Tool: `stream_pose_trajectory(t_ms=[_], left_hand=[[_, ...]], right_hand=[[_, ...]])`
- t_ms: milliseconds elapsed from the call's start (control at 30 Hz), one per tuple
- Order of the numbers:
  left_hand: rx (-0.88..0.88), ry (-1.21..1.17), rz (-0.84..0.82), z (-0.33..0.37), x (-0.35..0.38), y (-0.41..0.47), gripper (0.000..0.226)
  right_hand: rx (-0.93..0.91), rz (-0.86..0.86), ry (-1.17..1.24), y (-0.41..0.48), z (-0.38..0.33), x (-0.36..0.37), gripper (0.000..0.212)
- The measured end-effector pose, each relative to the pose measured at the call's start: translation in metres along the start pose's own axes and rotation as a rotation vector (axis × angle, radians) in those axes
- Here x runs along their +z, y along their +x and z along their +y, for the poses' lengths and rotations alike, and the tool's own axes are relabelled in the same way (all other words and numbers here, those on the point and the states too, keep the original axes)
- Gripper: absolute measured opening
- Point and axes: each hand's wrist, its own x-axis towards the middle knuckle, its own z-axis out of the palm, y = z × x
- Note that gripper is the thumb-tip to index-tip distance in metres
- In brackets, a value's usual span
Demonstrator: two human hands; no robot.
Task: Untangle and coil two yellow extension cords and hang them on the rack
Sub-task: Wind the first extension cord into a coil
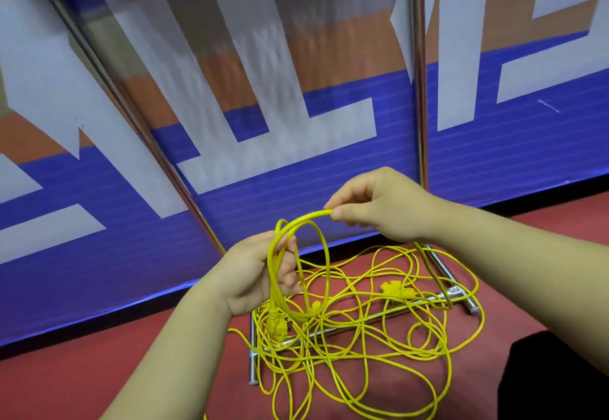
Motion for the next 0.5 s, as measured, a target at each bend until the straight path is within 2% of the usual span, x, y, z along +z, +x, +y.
stream_pose_trajectory(t_ms=[67,200,267,367,500], left_hand=[[-0.034,-0.064,-0.028,0.003,0.002,0.002,0.022],[-0.130,-0.163,-0.142,0.007,-0.006,0.005,0.048],[-0.117,-0.113,-0.218,0.007,-0.008,0.003,0.046],[-0.055,-0.029,-0.235,0.010,-0.008,-0.001,0.045],[0.005,-0.138,-0.278,0.018,-0.013,-0.005,0.044]], right_hand=[[0.027,0.065,-0.005,0.001,0.003,0.001,0.002],[0.056,0.129,-0.061,0.001,0.010,0.001,0.011],[0.050,0.129,-0.110,0.001,0.013,0.001,0.016],[0.039,0.123,-0.160,0.000,0.015,-0.001,0.023],[0.055,0.079,-0.115,0.000,0.020,-0.009,0.018]])
